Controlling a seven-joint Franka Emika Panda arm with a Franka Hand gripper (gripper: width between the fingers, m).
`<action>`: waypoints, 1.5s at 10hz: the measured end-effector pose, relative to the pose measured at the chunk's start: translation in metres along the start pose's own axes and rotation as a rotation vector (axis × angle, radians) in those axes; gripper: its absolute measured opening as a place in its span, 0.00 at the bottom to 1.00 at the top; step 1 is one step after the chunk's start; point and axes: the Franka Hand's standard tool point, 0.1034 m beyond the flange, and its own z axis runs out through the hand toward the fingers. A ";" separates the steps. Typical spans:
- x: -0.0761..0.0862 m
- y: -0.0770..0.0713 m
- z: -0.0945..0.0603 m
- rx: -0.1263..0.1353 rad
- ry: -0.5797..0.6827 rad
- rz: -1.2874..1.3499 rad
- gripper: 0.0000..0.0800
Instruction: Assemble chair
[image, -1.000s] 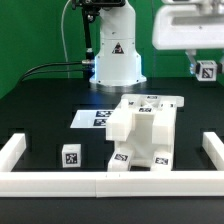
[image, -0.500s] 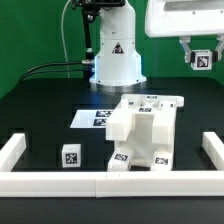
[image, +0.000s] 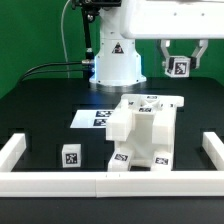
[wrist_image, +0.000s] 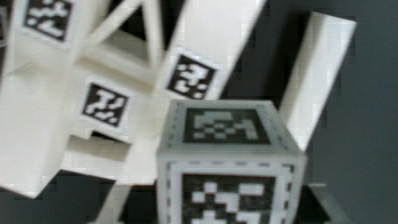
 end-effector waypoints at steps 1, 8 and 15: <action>-0.001 -0.003 0.001 0.001 0.000 0.009 0.36; 0.022 0.018 0.028 0.011 -0.028 0.157 0.36; 0.010 0.025 0.037 0.016 -0.040 0.187 0.36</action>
Offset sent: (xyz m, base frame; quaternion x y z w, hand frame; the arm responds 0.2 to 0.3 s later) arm 0.0276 -0.0176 -0.0313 0.1041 -0.0486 0.0328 0.9928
